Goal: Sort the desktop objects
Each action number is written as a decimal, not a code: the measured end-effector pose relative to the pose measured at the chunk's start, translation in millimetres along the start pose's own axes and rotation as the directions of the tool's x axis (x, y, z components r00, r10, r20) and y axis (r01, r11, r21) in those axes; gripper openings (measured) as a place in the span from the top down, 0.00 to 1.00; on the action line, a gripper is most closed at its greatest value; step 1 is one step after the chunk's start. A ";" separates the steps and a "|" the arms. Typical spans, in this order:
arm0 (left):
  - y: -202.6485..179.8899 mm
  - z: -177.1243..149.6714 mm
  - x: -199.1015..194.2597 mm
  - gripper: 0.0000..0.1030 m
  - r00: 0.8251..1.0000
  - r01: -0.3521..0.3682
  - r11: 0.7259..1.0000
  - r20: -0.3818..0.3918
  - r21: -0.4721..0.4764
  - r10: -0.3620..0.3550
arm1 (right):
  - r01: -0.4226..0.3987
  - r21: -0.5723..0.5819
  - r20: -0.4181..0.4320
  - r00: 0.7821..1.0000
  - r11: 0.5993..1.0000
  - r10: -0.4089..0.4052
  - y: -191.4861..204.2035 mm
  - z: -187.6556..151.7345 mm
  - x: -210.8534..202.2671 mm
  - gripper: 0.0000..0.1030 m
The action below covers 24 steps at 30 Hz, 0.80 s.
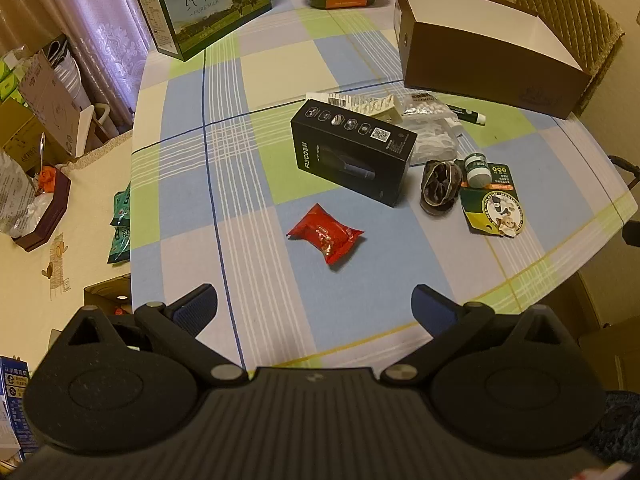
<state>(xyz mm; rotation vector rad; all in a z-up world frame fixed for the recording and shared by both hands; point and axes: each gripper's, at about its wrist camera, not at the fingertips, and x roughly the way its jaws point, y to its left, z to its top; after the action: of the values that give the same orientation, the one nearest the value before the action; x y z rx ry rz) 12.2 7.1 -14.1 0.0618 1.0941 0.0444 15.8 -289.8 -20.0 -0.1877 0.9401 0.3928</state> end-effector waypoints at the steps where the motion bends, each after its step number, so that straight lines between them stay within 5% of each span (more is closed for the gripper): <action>1: -0.1 0.0 0.2 0.01 1.000 -0.001 1.000 0.000 -0.001 0.001 | -0.001 0.000 0.000 1.000 1.000 0.001 0.0 0.0 0.0 0.02; 24: 3.9 0.9 2.7 0.01 1.000 0.000 1.000 -0.001 -0.018 0.000 | -0.036 -0.008 -0.003 0.999 0.999 0.036 4.7 4.3 7.7 0.02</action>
<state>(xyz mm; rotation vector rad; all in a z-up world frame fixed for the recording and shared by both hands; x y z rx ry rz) 14.2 11.1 -15.7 0.0460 1.0946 0.0547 21.2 -282.2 -23.7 -0.1790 0.9456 0.4296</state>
